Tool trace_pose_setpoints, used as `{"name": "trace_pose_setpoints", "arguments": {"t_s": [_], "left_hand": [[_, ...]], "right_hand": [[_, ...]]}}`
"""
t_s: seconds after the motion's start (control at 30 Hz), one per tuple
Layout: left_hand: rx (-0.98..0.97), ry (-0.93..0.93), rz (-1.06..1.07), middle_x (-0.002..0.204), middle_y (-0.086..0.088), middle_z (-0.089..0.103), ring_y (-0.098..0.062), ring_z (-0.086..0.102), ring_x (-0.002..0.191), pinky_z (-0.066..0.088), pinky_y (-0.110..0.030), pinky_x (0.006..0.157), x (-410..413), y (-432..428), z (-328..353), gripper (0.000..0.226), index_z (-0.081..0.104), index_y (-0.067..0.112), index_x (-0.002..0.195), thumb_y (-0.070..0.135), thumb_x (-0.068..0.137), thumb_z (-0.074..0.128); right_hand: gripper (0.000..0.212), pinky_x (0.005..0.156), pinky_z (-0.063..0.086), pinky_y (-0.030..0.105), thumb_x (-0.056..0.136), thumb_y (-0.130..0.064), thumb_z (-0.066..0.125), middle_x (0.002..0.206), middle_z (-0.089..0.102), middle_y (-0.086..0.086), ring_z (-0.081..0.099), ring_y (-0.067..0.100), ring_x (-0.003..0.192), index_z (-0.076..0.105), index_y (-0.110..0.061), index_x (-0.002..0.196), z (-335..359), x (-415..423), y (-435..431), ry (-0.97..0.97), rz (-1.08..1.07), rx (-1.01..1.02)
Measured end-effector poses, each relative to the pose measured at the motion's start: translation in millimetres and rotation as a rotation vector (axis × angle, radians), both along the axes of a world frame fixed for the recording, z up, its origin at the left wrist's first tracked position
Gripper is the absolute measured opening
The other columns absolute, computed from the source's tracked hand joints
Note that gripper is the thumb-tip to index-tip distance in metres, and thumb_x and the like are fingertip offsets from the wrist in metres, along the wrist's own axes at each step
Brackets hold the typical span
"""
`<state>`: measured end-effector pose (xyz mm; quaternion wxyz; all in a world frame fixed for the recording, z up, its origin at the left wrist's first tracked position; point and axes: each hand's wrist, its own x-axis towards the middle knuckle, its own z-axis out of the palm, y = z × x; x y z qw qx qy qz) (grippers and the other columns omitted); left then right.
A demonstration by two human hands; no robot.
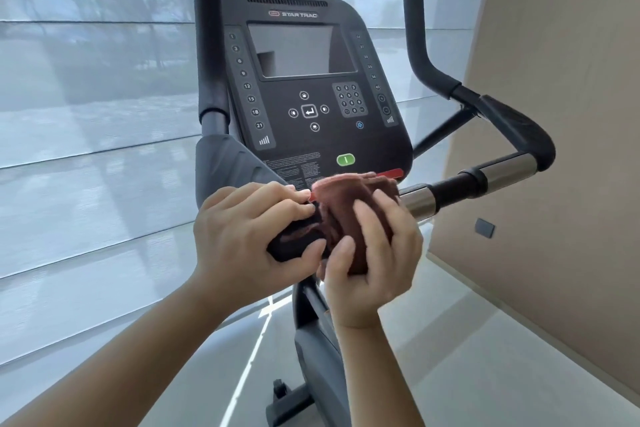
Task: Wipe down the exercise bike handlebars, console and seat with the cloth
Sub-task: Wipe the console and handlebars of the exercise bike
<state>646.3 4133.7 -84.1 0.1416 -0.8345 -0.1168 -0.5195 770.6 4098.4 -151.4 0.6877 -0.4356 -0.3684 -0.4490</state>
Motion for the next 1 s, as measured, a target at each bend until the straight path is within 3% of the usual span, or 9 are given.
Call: {"name": "trace_pose_setpoints", "arguments": {"t_s": [0.1, 0.2, 0.33, 0.47, 0.6, 0.7, 0.83, 1.0], "left_hand": [[-0.011, 0.024, -0.009, 0.084, 0.007, 0.071, -0.012, 0.066, 0.081, 0.044, -0.032, 0.058, -2, 0, 0, 0.023, 0.07, 0.016, 0.073, 0.039, 0.068, 0.065], [-0.031, 0.017, -0.026, 0.087, 0.006, 0.071, -0.012, 0.067, 0.085, 0.045, -0.033, 0.059, -3, -1, -1, 0.024, 0.07, 0.016, 0.074, 0.039, 0.07, 0.063], [-0.035, 0.019, -0.046, 0.085, 0.005, 0.072, -0.015, 0.068, 0.082, 0.045, -0.032, 0.057, -4, -1, 0, 0.023, 0.071, 0.016, 0.074, 0.038, 0.07, 0.064], [-0.027, 0.038, -0.073, 0.088, 0.004, 0.072, -0.017, 0.068, 0.083, 0.046, -0.032, 0.056, -6, 0, 2, 0.024, 0.071, 0.015, 0.075, 0.038, 0.071, 0.065], [-0.026, 0.031, -0.11, 0.09, 0.003, 0.072, -0.017, 0.068, 0.083, 0.045, -0.031, 0.057, -8, 3, 1, 0.024, 0.072, 0.015, 0.078, 0.037, 0.071, 0.066], [-0.017, 0.005, -0.123, 0.088, 0.004, 0.072, -0.016, 0.068, 0.082, 0.044, -0.029, 0.057, -7, 5, 1, 0.024, 0.072, 0.015, 0.076, 0.037, 0.07, 0.066], [-0.018, -0.012, -0.135, 0.088, 0.004, 0.072, -0.016, 0.068, 0.084, 0.042, -0.03, 0.058, -6, 8, -1, 0.023, 0.072, 0.015, 0.077, 0.036, 0.072, 0.065], [-0.007, 0.034, -0.133, 0.092, 0.003, 0.072, -0.017, 0.067, 0.089, 0.044, -0.033, 0.059, -9, 9, -1, 0.024, 0.071, 0.015, 0.083, 0.035, 0.076, 0.062]], "right_hand": [[0.026, 0.084, 0.051, 0.035, 0.085, -0.022, 0.047, 0.098, 0.068, 0.013, 0.064, 0.031, 0.088, 0.067, -0.008, 0.094, 11, 13, -15, -0.107, 0.028, -0.152], [0.029, 0.082, 0.044, 0.023, 0.082, -0.02, 0.048, 0.094, 0.069, 0.011, 0.063, 0.028, 0.084, 0.07, -0.005, 0.091, 41, 59, -39, 0.007, -0.066, -0.441], [0.031, 0.075, 0.048, 0.029, 0.081, -0.029, 0.044, 0.092, 0.068, 0.002, 0.06, 0.022, 0.082, 0.069, -0.015, 0.092, 70, 52, -50, -0.051, -0.04, -0.832], [0.029, 0.076, 0.05, 0.035, 0.08, -0.028, 0.046, 0.091, 0.068, 0.0, 0.06, 0.02, 0.083, 0.069, -0.015, 0.094, 74, 23, -51, -0.138, 0.105, -0.933], [0.022, 0.08, 0.05, 0.04, 0.084, -0.019, 0.053, 0.099, 0.066, 0.005, 0.058, 0.024, 0.089, 0.068, -0.014, 0.1, 90, 56, -61, 0.077, -0.08, -1.025], [0.025, 0.078, 0.047, 0.029, 0.083, -0.026, 0.051, 0.098, 0.066, 0.001, 0.057, 0.02, 0.089, 0.068, -0.017, 0.098, 87, 38, -54, 0.081, -0.153, -1.017], [0.029, 0.08, 0.043, 0.02, 0.079, -0.033, 0.049, 0.095, 0.068, -0.003, 0.057, 0.013, 0.087, 0.069, -0.02, 0.095, 78, 11, -50, -0.036, -0.053, -0.972], [0.022, 0.08, 0.051, 0.037, 0.083, -0.024, 0.057, 0.105, 0.064, 0.0, 0.054, 0.02, 0.096, 0.068, -0.017, 0.101, 82, 51, -57, 0.175, -0.153, -0.966]]}}
